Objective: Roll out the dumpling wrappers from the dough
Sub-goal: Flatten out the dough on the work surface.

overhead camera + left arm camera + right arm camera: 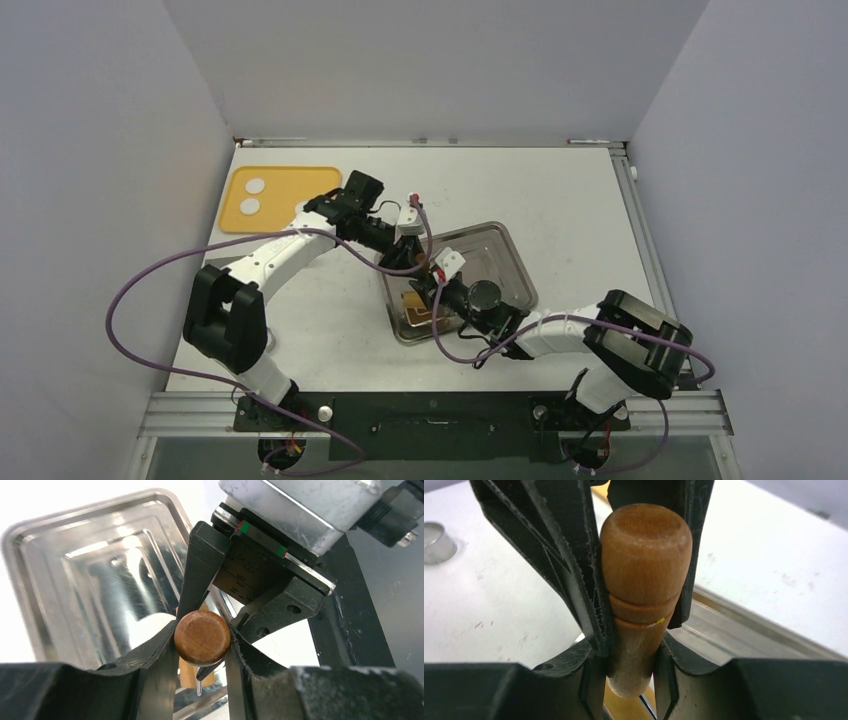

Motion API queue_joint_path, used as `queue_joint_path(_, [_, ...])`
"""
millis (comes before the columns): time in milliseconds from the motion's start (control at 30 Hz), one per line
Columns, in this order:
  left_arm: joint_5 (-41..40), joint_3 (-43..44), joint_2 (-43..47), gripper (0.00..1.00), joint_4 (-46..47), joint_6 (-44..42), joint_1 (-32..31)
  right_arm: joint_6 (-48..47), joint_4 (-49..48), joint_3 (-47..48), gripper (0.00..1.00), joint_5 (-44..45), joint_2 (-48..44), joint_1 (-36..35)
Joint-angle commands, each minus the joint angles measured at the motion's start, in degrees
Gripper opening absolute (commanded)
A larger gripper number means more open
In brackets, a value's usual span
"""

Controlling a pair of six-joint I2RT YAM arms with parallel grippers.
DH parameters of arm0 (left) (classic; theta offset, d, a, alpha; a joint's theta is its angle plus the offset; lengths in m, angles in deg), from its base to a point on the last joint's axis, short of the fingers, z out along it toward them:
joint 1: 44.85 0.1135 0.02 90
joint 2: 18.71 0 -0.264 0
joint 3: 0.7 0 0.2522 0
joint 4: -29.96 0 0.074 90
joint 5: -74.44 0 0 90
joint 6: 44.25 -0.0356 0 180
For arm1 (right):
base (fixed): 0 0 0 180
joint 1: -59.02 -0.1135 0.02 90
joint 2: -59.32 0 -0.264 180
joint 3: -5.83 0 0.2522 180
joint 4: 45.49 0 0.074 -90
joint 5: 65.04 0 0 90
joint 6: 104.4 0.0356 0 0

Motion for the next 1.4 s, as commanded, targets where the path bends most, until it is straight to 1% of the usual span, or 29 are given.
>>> queue_joint_path(0, [-4.3,7.0,1.0,0.0,-1.5,9.4,2.2,-7.5,5.5,4.5,0.08,2.5,-5.9,3.5])
queue_joint_path(33, [-4.7,7.4,0.9,0.0,0.4,11.2,2.1,-7.8,5.0,5.0,0.08,2.1,-6.1,4.4])
queue_joint_path(133, [-3.7,8.0,-0.9,0.0,3.7,12.8,1.6,-8.2,3.2,5.1,0.08,0.6,-4.6,6.9])
queue_joint_path(267, [-2.7,4.2,-4.3,0.0,12.2,15.5,0.8,-5.5,-4.8,1.9,0.08,-3.7,1.1,10.2])
queue_joint_path(367, [-3.3,3.3,-6.9,0.0,13.9,15.6,0.8,-3.9,-11.0,-0.6,0.08,-5.1,5.6,11.2])
queue_joint_path(467, [-2.5,2.6,-8.6,0.0,11.9,14.7,0.7,-0.9,-13.4,-3.5,0.08,-5.4,8.6,11.2])
queue_joint_path(567, [-2.6,0.0,-8.3,0.0,10.2,13.5,0.6,2.8,-15.1,-6.4,0.08,-4.6,10.5,10.2])
queue_joint_path(667, [-4.0,-2.8,-7.8,0.0,8.4,12.6,0.6,5.1,-14.7,-8.6,0.08,-1.7,11.7,7.8])
queue_joint_path(767, [-4.3,-4.4,-7.9,0.0,5.7,11.3,1.0,8.2,-14.0,-10.1,0.08,1.3,12.3,6.9])
queue_joint_path(900, [-5.6,-5.4,-8.4,0.0,6.2,12.0,1.7,8.9,-11.5,-10.9,0.08,3.6,11.1,6.4])
queue_joint_path(1033, [-5.0,-4.0,-8.7,0.0,5.1,11.4,2.2,8.3,-11.2,-11.2,0.08,3.7,9.9,6.5])
queue_joint_path(1100, [-4.8,-1.8,-8.1,0.0,1.8,9.9,2.1,7.8,-8.8,-10.0,0.08,2.9,8.2,6.4])
queue_joint_path(1233, [-4.5,5.2,-5.7,0.0,-9.3,5.7,1.5,5.9,-2.9,-4.4,0.08,-1.7,2.9,6.0])
queue_joint_path(1300, [-4.8,8.4,-4.1,0.0,-11.4,4.6,0.7,5.2,-2.0,-1.5,0.08,-4.2,0.5,6.2])
queue_joint_path(1367, [-5.1,11.0,-2.9,0.0,-10.9,5.2,0.1,4.5,-2.5,1.1,0.08,-5.6,-0.4,6.8])
